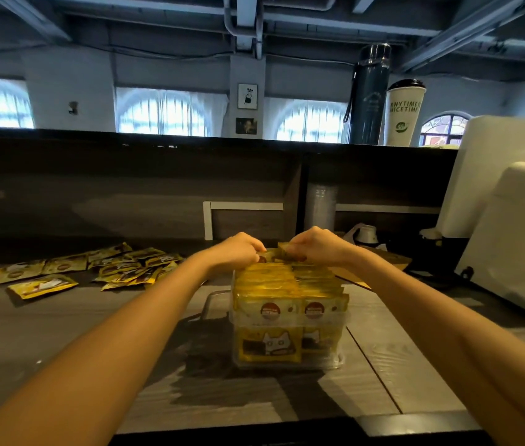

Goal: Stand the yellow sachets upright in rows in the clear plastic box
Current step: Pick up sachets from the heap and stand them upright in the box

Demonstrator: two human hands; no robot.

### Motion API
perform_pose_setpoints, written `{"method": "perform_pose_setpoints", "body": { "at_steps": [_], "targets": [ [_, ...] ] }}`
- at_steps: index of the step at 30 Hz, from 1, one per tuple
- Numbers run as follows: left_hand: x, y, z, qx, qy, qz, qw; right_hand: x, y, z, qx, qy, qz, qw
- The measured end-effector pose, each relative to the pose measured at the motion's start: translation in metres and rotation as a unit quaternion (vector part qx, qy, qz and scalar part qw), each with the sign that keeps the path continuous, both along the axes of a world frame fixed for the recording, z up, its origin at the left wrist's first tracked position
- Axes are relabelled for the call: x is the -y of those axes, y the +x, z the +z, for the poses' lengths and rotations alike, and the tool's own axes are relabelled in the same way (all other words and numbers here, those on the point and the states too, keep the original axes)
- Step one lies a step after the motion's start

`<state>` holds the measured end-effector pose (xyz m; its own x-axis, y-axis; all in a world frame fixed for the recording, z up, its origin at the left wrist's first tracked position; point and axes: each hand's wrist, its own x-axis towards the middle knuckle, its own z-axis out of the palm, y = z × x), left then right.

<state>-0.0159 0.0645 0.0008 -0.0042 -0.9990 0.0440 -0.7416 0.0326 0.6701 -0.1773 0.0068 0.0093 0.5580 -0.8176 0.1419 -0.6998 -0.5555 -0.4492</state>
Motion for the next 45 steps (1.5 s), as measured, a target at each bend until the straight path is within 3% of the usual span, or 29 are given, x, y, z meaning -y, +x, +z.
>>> {"method": "perform_pose_setpoints", "body": {
  "at_steps": [8,11,18,22,25,29,34,37,41,45],
  "targets": [
    [0.002,0.003,-0.013,-0.044,0.014,0.001,0.999,-0.003,0.005,-0.006,0.016,0.12,-0.007,0.993],
    [0.002,0.0,-0.013,-0.059,0.003,0.008,0.998,0.001,0.005,-0.008,0.05,0.125,-0.007,0.991],
    [0.005,0.0,-0.017,-0.095,-0.039,0.032,0.994,0.002,0.001,-0.009,0.027,0.108,-0.007,0.994],
    [0.006,0.003,-0.017,-0.112,-0.071,0.062,0.989,0.001,-0.003,-0.01,0.073,0.111,-0.036,0.99],
    [0.005,0.007,-0.014,-0.117,-0.108,0.089,0.983,0.0,-0.002,-0.01,0.097,0.097,-0.059,0.989],
    [-0.002,0.012,-0.007,-0.113,-0.16,0.137,0.971,-0.01,0.006,0.0,0.109,0.008,-0.07,0.992],
    [-0.021,0.027,0.002,-0.085,-0.244,0.207,0.944,-0.049,0.04,0.021,0.215,-0.095,-0.043,0.971],
    [-0.038,0.049,0.002,-0.066,-0.275,0.262,0.923,-0.08,0.077,0.019,0.298,-0.083,-0.012,0.951],
    [-0.056,0.086,-0.017,-0.025,-0.243,0.344,0.906,-0.109,0.125,-0.006,0.308,-0.023,0.024,0.951],
    [-0.066,0.12,-0.052,0.024,-0.122,0.366,0.922,-0.101,0.152,-0.044,0.192,0.026,0.025,0.981]
  ]
}}
